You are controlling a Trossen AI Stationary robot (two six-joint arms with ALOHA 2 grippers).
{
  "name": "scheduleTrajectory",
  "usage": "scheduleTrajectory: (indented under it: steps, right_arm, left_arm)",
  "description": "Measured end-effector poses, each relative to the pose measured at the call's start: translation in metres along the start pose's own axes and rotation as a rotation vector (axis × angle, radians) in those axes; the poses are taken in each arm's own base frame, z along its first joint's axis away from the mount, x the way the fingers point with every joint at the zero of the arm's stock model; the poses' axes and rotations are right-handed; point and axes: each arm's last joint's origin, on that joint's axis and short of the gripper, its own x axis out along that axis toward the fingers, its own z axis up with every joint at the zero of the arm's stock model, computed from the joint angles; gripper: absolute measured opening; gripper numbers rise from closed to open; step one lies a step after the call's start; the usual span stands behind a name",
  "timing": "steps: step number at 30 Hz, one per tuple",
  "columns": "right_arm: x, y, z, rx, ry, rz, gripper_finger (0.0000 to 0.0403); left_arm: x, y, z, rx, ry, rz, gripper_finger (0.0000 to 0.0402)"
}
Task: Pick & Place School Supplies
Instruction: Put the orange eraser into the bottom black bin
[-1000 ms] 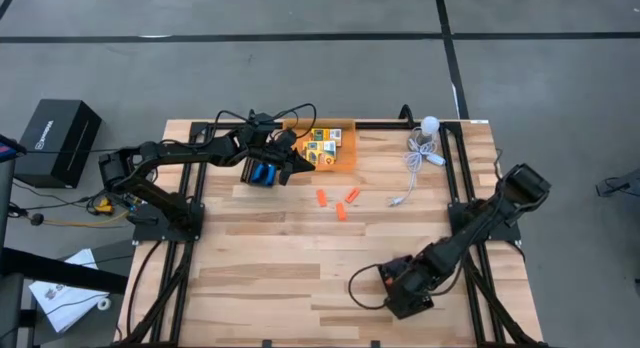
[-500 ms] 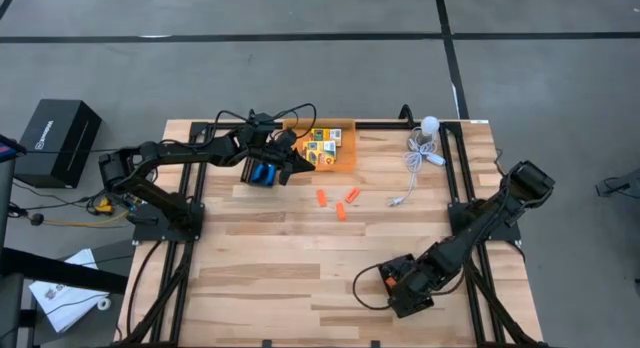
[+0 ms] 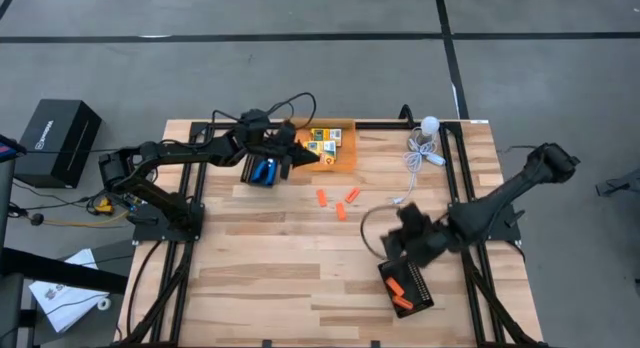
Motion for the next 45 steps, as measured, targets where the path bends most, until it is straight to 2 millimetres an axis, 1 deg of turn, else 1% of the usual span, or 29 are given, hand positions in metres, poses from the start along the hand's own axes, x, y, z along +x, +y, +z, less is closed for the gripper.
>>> scheduleTrajectory:
  steps: [2,5,9,13,15,17,18,19,21,23,25,28,34,37,40,45]
  right_arm:
    - [0.0,-0.004,0.017,-0.032,-0.047,-0.013,0.0157]
    - [0.006,-0.009,0.041,-0.101,-0.08,-0.053,0.015]
    - [0.018,-0.02,0.069,-0.206,-0.029,-0.094,0.0142]
    - [0.033,-0.027,0.098,-0.275,0.014,-0.056,0.0129]
    - [0.042,-0.031,0.111,-0.322,0.047,-0.022,0.0108]
    - [0.052,-0.037,0.124,-0.349,0.047,-0.02,0.0064]
    - [0.058,-0.04,0.128,-0.368,0.057,-0.033,0.0037]
    - [0.063,-0.044,0.132,-0.387,0.07,-0.043,0.0019]
    - [0.075,-0.049,0.14,-0.406,0.094,-0.028,0.0011]
    - [0.085,-0.053,0.144,-0.408,0.136,0.012,0.0004]
    - [0.096,-0.05,0.148,-0.419,0.136,0.085,0.0003]
    - [0.112,-0.047,0.151,-0.408,0.135,0.145,0.0001]
    - [0.143,-0.05,0.149,-0.271,0.155,0.137,0.0]
    - [0.152,-0.054,0.148,-0.189,0.173,0.101,0.0]
    - [0.158,-0.057,0.146,-0.142,0.186,0.077,0.0]
    - [0.161,-0.065,0.149,-0.094,0.198,0.04,0.0]
  left_arm:
    - [0.0,-0.001,0.003,0.014,-0.03,-0.009,0.0002]
    - [0.0,-0.001,0.002,0.006,-0.021,-0.001,0.0002]
    - [0.0,0.002,-0.004,-0.024,0.032,0.02,0.0002]
    - [-0.001,0.003,-0.007,-0.037,0.062,0.038,0.0002]
    - [-0.001,0.004,-0.007,-0.029,0.058,0.057,0.0002]
    - [-0.001,0.005,-0.007,-0.027,0.047,0.089,0.0002]
    - [-0.001,0.005,-0.007,-0.029,0.045,0.104,0.0002]
    - [-0.001,0.006,-0.007,-0.029,0.042,0.116,0.0002]
    - [-0.001,0.006,-0.007,-0.032,0.036,0.132,0.0002]
    - [-0.001,0.007,-0.007,-0.056,0.031,0.146,0.0002]
    - [-0.001,0.007,-0.007,-0.067,0.028,0.152,0.0002]
    - [-0.001,0.007,-0.007,-0.076,0.022,0.166,0.0002]
    - [-0.001,0.008,-0.006,-0.073,0.019,0.174,0.0002]
    - [-0.001,0.008,-0.007,-0.076,0.025,0.176,0.0002]
    - [-0.001,0.008,-0.007,-0.076,0.026,0.177,0.0002]
    - [-0.002,0.009,-0.007,-0.075,0.03,0.178,0.0002]
